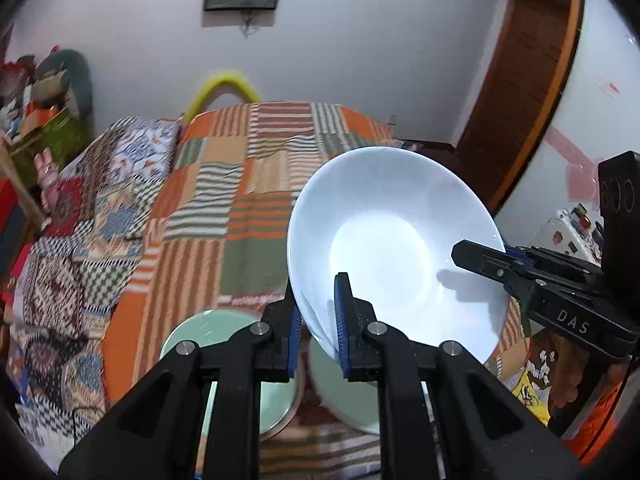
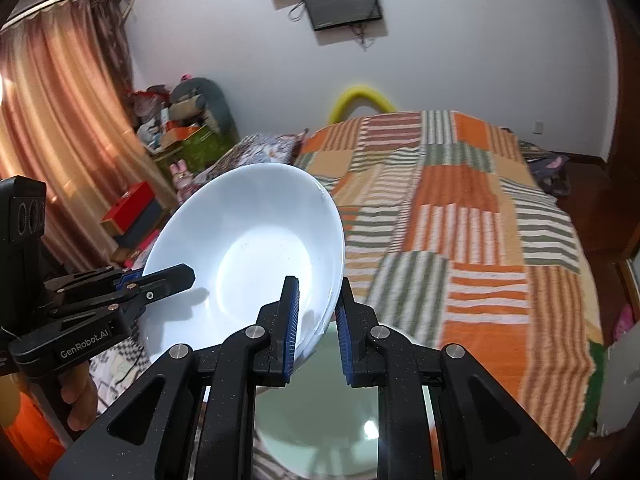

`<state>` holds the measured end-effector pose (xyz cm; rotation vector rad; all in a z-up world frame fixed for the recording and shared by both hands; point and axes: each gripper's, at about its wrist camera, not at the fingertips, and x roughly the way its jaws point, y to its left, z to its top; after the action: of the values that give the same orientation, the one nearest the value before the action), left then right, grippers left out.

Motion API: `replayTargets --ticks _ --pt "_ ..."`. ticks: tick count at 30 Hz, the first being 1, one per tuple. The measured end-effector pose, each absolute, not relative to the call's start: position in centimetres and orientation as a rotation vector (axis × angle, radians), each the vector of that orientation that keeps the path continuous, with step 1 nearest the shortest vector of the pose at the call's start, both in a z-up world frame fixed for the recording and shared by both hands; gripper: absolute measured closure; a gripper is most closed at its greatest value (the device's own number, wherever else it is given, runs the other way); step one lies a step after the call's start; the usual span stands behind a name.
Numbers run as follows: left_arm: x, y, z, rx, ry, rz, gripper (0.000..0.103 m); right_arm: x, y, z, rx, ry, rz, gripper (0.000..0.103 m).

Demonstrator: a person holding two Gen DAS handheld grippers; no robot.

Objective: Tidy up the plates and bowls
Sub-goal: 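Lift the white spotted bowl with both tools and carry it over the stack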

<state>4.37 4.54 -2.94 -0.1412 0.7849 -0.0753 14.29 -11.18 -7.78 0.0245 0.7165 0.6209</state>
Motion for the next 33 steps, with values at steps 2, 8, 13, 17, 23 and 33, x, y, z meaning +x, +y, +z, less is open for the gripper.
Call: replayTargets --ticks 2,8,13,17,23,33 --pt "3.6 5.9 -3.3 -0.157 0.792 -0.051 0.089 14.0 -10.0 -8.2 0.021 0.724 0.644 0.087" --pt "1.8 9.1 -4.5 -0.206 0.809 0.006 0.089 13.2 -6.8 -9.8 0.004 0.763 0.71 0.087" --pt "0.7 11.4 -5.8 -0.243 0.823 0.043 0.089 12.5 -4.4 -10.9 -0.014 0.792 0.747 0.087" --pt "0.3 12.6 -6.8 -0.261 0.835 0.074 0.089 12.3 -2.9 -11.9 -0.024 0.818 0.761 0.087" --pt "0.1 14.0 -8.8 -0.287 0.866 0.096 0.089 12.0 -1.2 -13.6 -0.045 0.867 0.763 0.087" --pt "0.4 14.5 -12.1 -0.302 0.928 0.113 0.089 12.1 -0.2 -16.2 -0.058 0.951 0.736 0.087"
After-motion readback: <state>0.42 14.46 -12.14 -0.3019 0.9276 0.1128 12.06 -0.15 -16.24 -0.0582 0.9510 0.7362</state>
